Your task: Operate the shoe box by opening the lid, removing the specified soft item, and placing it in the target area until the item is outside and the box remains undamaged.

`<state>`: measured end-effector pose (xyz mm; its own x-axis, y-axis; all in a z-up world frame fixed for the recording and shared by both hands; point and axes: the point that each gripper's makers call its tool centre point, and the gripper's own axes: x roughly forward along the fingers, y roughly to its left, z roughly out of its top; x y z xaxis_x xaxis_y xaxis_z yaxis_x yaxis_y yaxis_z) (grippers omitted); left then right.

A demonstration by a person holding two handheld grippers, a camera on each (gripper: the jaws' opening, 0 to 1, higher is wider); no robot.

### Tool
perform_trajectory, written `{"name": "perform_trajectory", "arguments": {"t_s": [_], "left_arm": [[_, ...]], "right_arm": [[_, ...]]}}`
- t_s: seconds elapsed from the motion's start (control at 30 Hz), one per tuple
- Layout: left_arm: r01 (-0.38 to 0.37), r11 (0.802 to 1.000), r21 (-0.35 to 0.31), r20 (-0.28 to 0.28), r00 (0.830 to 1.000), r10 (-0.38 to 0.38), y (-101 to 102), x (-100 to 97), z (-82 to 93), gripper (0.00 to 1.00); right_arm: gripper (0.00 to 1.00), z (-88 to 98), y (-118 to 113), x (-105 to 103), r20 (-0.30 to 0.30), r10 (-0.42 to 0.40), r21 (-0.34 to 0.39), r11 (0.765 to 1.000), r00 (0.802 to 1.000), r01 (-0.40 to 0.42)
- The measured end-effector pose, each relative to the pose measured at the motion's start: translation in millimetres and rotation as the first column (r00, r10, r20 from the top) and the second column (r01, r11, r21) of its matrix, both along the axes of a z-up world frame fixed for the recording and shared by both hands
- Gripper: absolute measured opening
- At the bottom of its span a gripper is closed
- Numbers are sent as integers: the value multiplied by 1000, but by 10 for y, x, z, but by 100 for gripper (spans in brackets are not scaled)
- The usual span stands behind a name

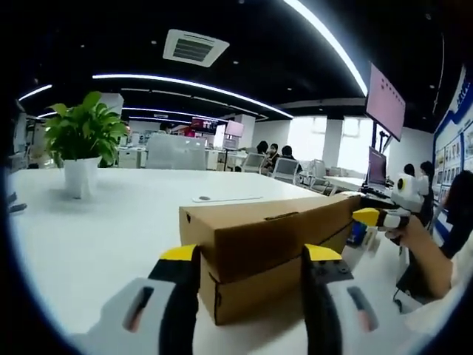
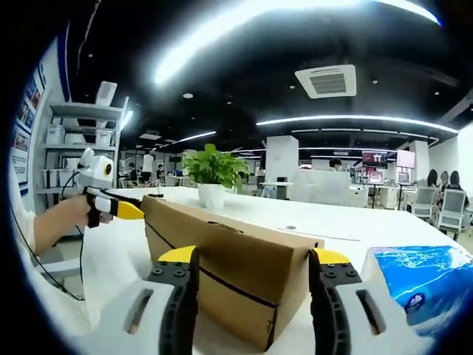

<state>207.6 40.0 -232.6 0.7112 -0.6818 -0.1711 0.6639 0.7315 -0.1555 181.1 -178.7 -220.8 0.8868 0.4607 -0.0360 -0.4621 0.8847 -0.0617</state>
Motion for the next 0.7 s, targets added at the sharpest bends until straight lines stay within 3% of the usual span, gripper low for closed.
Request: {"name": "perform_trajectory", "arguments": {"t_s": [0.17,0.37,0.7], "left_arm": [[-4,999,37,4,1000,4,1,15,-29,56],[-12,999,30,14,1000,12,-7,12,0,56],[-10,997,79,29,1000,8,-29,-7,-57,57]], "right_arm": [[61,-20,-2,2,-11,-3,-15,1000,1000,3],[61,4,-6,-2,-17,-4,-15,1000,1000,4],[61,-47,-6,-1,-21,-6,-74,997,1000,4]]}}
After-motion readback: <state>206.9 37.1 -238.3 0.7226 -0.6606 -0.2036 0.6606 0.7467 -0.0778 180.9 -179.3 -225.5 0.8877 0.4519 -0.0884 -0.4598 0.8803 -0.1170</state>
